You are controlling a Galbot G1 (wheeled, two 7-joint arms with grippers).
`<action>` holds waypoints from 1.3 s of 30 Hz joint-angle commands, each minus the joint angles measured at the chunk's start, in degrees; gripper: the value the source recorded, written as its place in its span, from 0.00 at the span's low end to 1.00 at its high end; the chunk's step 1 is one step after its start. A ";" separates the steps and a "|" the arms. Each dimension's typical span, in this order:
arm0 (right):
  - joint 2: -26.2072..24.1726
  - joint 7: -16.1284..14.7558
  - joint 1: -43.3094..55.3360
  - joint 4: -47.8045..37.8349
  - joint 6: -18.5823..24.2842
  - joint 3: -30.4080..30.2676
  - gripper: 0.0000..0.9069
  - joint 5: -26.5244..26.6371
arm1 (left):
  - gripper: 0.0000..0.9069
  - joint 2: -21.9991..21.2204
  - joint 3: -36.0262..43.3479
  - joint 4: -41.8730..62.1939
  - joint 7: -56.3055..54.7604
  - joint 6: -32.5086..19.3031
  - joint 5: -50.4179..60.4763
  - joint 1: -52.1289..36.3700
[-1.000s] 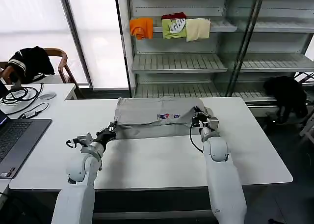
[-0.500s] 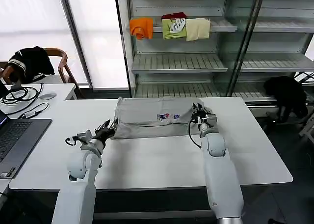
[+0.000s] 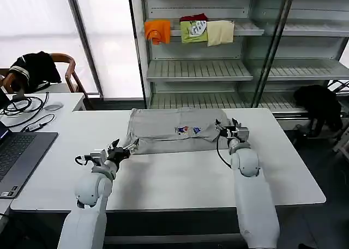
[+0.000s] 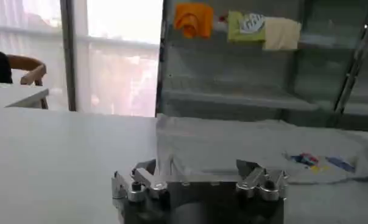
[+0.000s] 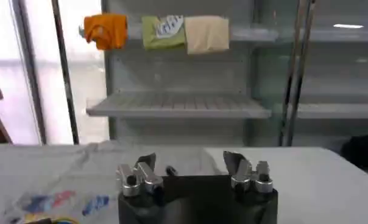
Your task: Fold and organize the clothes.
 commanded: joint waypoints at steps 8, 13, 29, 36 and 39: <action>-6.57 -3.61 -10.93 6.07 -6.07 2.34 0.26 2.29 | 0.79 -0.12 0.59 0.68 1.31 0.56 6.01 1.23; -5.18 -4.04 -10.11 5.04 -5.97 2.07 0.00 1.62 | 0.03 -0.10 0.47 1.38 1.38 0.54 5.94 0.74; -4.57 -3.93 -9.52 7.17 -5.98 1.64 0.00 2.29 | 0.00 -0.02 0.95 4.00 0.20 0.65 6.47 -0.33; -4.86 -4.17 -9.74 7.43 -5.94 1.82 0.00 2.64 | 1.00 -0.56 0.41 3.56 0.13 0.42 6.80 -0.47; -4.86 -4.24 -9.81 7.46 -5.76 1.80 0.00 2.63 | 1.00 -0.38 -0.25 1.45 0.02 -0.81 3.83 0.04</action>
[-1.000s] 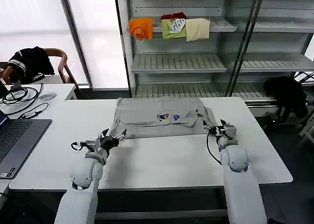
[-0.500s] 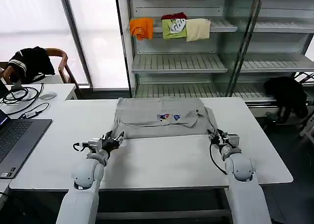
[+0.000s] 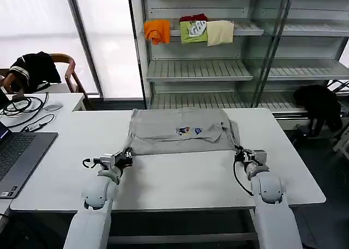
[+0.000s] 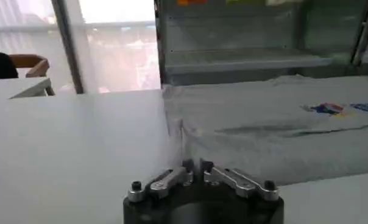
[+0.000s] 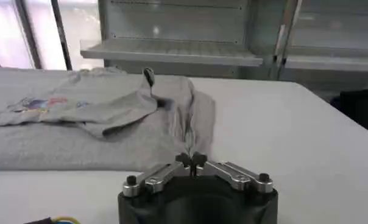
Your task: Fold and organize the clothes.
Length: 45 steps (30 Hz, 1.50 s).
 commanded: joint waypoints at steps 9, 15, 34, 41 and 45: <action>-0.09 -0.48 -0.38 0.47 0.18 -0.14 0.00 -0.27 | 1.00 0.71 -0.87 -2.36 -0.18 -2.23 -1.29 1.99; -0.20 -0.44 -0.73 0.85 0.21 -0.16 0.00 -0.24 | 0.12 0.31 -0.51 -1.01 0.44 -1.44 -0.46 2.25; -0.22 -0.79 -2.76 3.57 0.25 -0.26 0.00 1.44 | 0.00 -0.41 0.50 -0.85 1.36 -1.71 1.73 2.08; -0.91 -0.68 -6.19 7.07 -0.18 -0.20 0.00 4.40 | 0.00 0.75 -0.40 -2.22 1.10 -2.49 2.45 3.40; -1.03 -0.54 -7.46 8.88 -0.22 -0.11 0.00 5.36 | 0.00 1.97 -1.13 -3.31 1.25 -2.95 2.31 4.66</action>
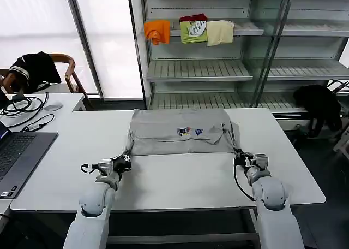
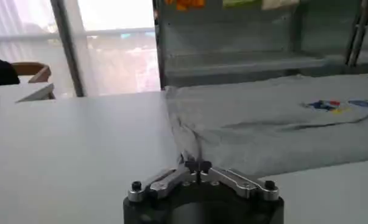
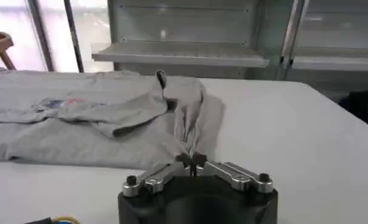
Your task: Fold and organize the clothes.
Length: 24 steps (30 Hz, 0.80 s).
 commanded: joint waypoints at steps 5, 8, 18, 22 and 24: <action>-0.80 0.73 -6.13 7.14 -0.24 0.09 0.00 4.02 | 0.00 2.20 -1.63 -4.50 0.72 0.31 -0.99 3.72; -0.98 0.99 -9.28 10.16 -0.26 0.00 0.00 4.74 | 0.00 3.68 -3.01 -7.92 1.74 1.13 -4.48 6.90; -0.60 1.15 -11.40 12.53 -0.23 -0.71 0.00 4.08 | 1.00 5.90 -5.69 -12.70 2.84 -0.57 -8.76 12.05; -0.33 1.01 -11.17 12.37 -0.22 -0.88 0.00 3.60 | 1.00 4.76 -3.99 -9.07 1.42 -2.86 -8.72 7.90; -0.18 0.98 -11.11 12.29 -0.23 -0.89 0.00 3.33 | 1.00 3.89 -2.99 -7.12 1.40 -3.26 -8.42 5.86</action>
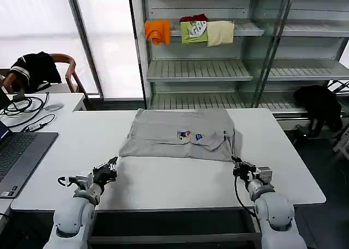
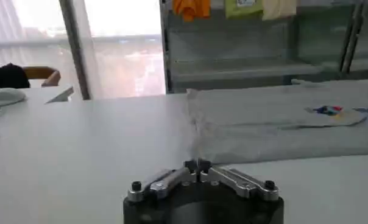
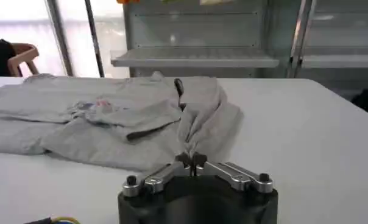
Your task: Fold and organize the clothes.
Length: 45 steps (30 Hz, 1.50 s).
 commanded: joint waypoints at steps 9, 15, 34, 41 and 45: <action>0.32 -0.46 -1.83 1.92 0.03 0.20 0.00 -0.48 | 1.00 -3.00 2.66 10.54 -0.77 -0.36 2.66 -9.90; 0.30 -0.55 -1.16 1.19 0.05 0.40 0.00 -0.42 | 1.00 -3.26 2.67 14.29 -0.43 -0.07 2.71 -11.20; -0.66 -1.02 -0.03 0.75 0.05 0.08 0.00 -0.08 | 0.00 -3.16 2.66 13.79 2.42 1.22 2.21 -10.43; -1.15 -1.47 -0.35 1.15 0.05 0.15 0.00 0.40 | 0.00 -3.12 3.12 12.42 2.06 0.76 3.05 -9.84; -1.75 -1.88 -0.63 2.12 0.05 0.10 0.00 1.39 | 0.00 -3.05 3.00 11.44 1.94 0.52 3.66 -9.25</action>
